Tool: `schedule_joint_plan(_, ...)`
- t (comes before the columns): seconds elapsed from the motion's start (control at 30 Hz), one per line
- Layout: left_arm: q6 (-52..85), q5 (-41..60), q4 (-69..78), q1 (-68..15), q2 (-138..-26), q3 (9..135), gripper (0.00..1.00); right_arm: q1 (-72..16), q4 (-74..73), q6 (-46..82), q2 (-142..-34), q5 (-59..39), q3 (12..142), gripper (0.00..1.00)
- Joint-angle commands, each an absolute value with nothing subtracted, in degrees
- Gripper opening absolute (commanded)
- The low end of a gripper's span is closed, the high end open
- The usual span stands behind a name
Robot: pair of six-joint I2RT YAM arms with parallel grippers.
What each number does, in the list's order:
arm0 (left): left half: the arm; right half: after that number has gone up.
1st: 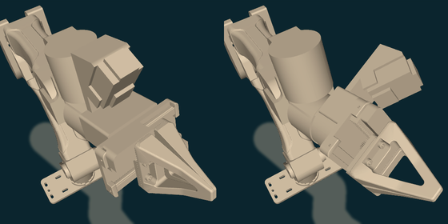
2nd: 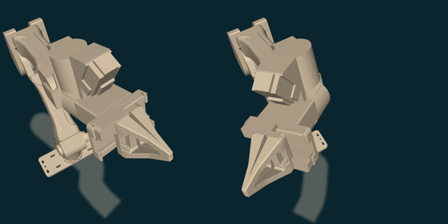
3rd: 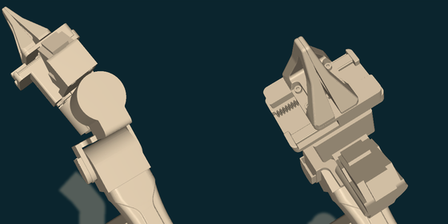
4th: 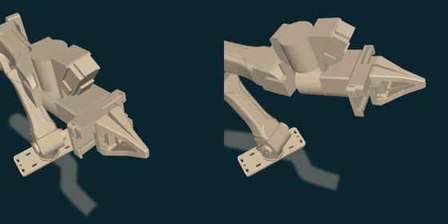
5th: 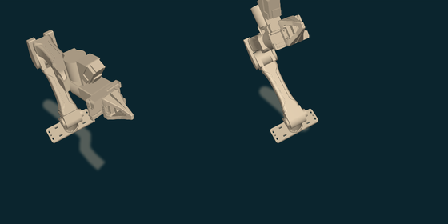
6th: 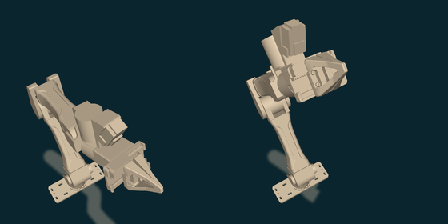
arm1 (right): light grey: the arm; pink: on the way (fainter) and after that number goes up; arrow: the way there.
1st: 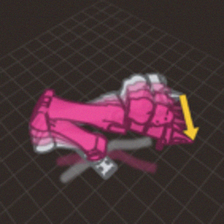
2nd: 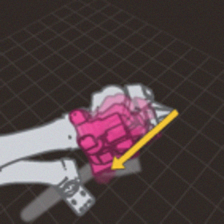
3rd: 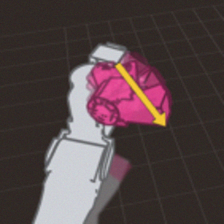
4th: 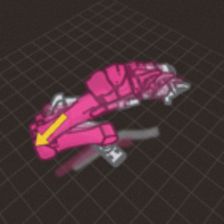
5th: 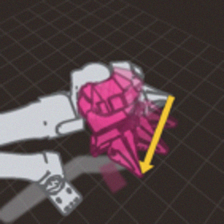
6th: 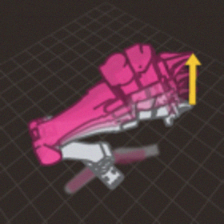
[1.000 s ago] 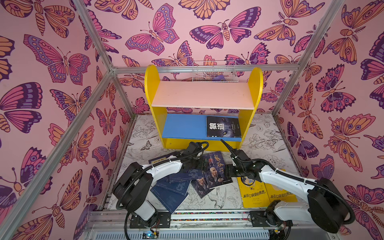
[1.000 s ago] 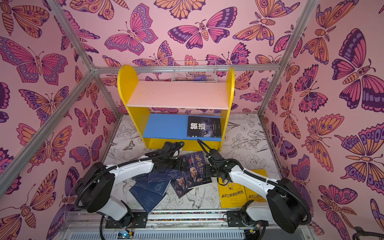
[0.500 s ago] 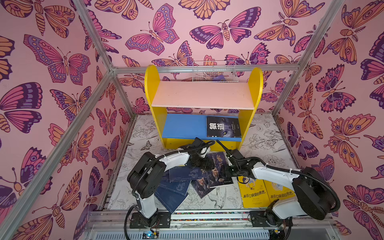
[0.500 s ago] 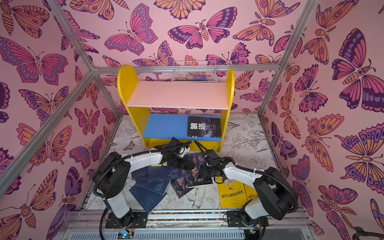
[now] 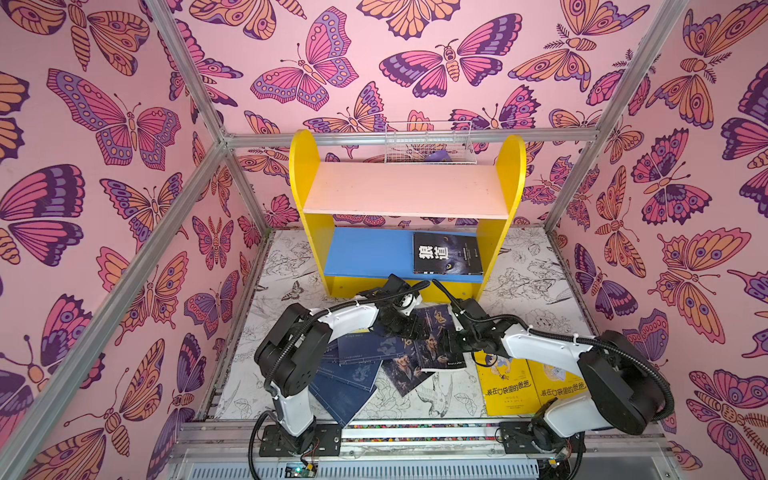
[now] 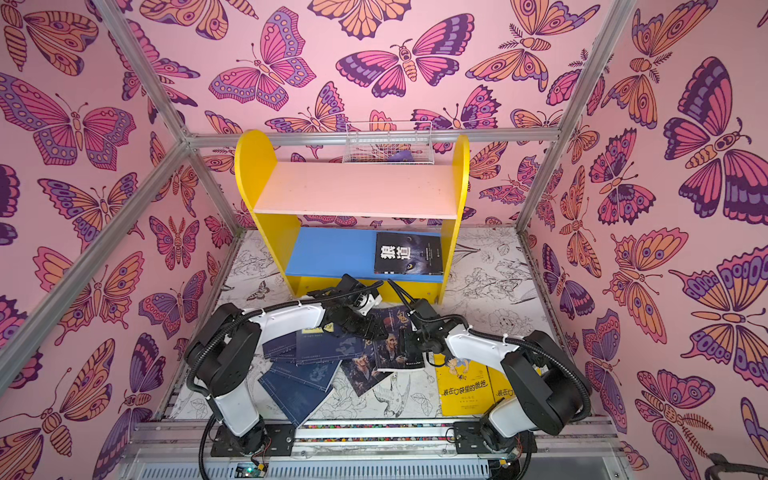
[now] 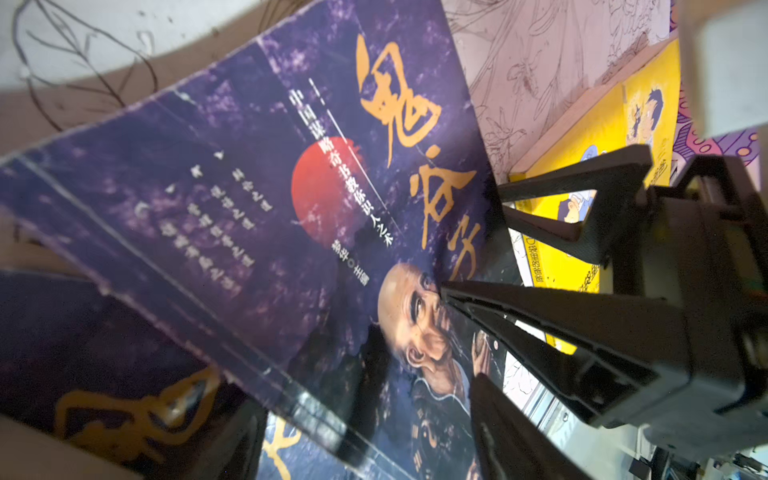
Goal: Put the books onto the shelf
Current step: 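Reach both grippers to the purple old-man cover book, then grasp the purple book with the left gripper and lift it toward the shelf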
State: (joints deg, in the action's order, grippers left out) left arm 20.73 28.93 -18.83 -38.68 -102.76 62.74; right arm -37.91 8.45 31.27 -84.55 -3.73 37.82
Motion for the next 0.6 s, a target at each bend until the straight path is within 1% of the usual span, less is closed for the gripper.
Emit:
schedule_joint_plan(0.0,20.23,34.26,-14.16,-40.44,-103.03,64.42,0.68,-38.53,8.1,30.87,-83.96,-4.47,35.77,0.67)
schedule_joint_plan(0.2,19.95,34.83,-13.17,-41.31,-103.77,66.06,0.66,-38.58,5.07,32.65,-79.6,-2.21,33.53,0.67)
schedule_joint_plan(0.43,20.37,35.74,-9.87,-42.37,-105.02,67.54,0.66,-39.23,2.63,33.07,-78.93,-2.2,32.87,0.67)
schedule_joint_plan(0.5,20.54,35.88,-9.52,-42.52,-105.75,67.99,0.64,-39.67,2.78,32.72,-78.92,-2.15,33.02,0.67)
schedule_joint_plan(0.57,20.82,35.56,-9.51,-42.63,-106.64,68.43,0.6,-40.03,2.46,32.61,-78.51,-1.93,32.96,0.67)
